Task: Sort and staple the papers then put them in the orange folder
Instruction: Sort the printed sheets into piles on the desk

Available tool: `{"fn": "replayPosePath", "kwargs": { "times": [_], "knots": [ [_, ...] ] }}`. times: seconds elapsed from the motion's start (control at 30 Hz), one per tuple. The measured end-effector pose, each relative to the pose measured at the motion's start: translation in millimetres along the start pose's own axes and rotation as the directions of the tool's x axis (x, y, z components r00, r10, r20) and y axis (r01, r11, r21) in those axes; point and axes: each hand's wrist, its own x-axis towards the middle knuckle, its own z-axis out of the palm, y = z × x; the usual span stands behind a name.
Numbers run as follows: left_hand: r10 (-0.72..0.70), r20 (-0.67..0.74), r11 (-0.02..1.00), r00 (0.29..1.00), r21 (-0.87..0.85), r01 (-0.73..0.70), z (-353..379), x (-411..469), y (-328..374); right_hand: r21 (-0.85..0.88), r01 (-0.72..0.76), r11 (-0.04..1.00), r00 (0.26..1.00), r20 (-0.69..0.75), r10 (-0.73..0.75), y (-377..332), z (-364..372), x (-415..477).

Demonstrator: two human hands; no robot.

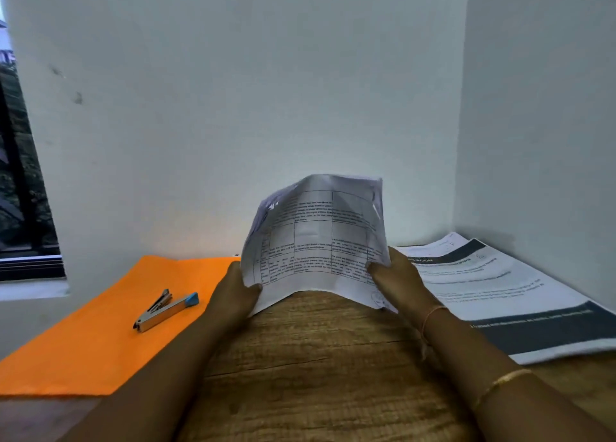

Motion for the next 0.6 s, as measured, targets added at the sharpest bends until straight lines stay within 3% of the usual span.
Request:
{"fn": "replayPosePath", "kwargs": {
  "times": [0.13,0.23,0.33,0.43,0.6],
  "knots": [
    [-0.051,0.046,0.998,0.998,-0.035,0.052,2,3,-5,0.047,-0.035,0.998,0.998,0.049,0.033,1,-1,1],
    [-0.065,0.047,0.998,0.997,0.020,0.064,3,2,-3,-0.013,-0.059,0.998,0.991,0.121,0.060,2,-2,0],
    [-0.045,0.034,0.997,0.998,0.071,0.042,2,-1,0,-0.094,-0.063,0.994,0.992,0.104,0.073,2,-3,-1],
    [0.010,-0.024,0.999,1.000,0.048,-0.009,1,-3,3,-0.151,0.028,0.988,0.999,0.034,-0.024,-2,-2,-2],
    [0.165,-0.177,0.983,0.970,-0.049,-0.176,-4,-9,12,-0.056,0.187,0.981,0.980,-0.060,-0.190,-8,-2,-4]
  ]
}}
